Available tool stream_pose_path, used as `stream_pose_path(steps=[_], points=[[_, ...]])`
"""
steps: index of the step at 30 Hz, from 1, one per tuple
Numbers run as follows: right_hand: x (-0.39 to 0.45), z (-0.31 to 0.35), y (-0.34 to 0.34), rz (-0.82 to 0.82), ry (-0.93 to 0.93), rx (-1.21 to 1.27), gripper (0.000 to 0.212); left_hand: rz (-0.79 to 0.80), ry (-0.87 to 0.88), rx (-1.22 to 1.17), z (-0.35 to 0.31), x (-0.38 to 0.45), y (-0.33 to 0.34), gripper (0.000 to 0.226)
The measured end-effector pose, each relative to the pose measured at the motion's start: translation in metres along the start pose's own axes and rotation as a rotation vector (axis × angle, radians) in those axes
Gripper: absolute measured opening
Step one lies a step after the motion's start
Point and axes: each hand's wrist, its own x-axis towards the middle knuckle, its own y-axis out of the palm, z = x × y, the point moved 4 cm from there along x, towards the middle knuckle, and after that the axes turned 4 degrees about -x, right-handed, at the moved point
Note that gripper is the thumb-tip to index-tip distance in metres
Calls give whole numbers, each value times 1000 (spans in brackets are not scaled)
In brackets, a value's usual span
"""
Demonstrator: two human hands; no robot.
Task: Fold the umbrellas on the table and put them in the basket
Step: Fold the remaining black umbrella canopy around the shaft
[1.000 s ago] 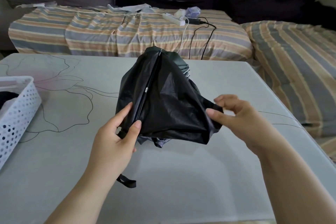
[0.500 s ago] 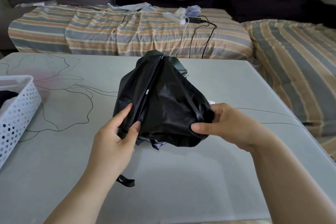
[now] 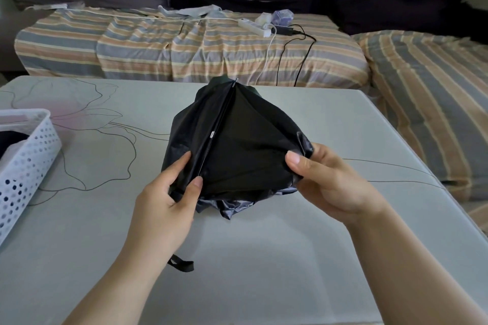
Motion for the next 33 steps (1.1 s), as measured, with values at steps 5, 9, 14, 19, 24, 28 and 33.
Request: stream_pose_path(steps=[5, 9, 14, 19, 24, 28, 33], points=[[-3, 0, -2, 25, 94, -97, 31, -3, 5, 3, 0, 0, -2, 39], [-7, -8, 2, 171, 310, -487, 20, 3, 10, 35, -2, -2, -3, 40], [-9, -20, -1, 185, 431, -691, 50, 21, 33, 53, -2, -3, 0, 42], [-18, -5, -20, 64, 343, -407, 52, 14, -3, -3, 3, -1, -2, 43], [-24, 7, -36, -141, 68, -225, 57, -10, -7, -55, 2, -1, -4, 47], [-24, 8, -48, -606, 37, 24, 34, -46, -11, -70, -5, -3, -6, 41], [-13, -16, 3, -510, 409, 272, 61, -69, 8, -76, -11, -5, -2, 45]])
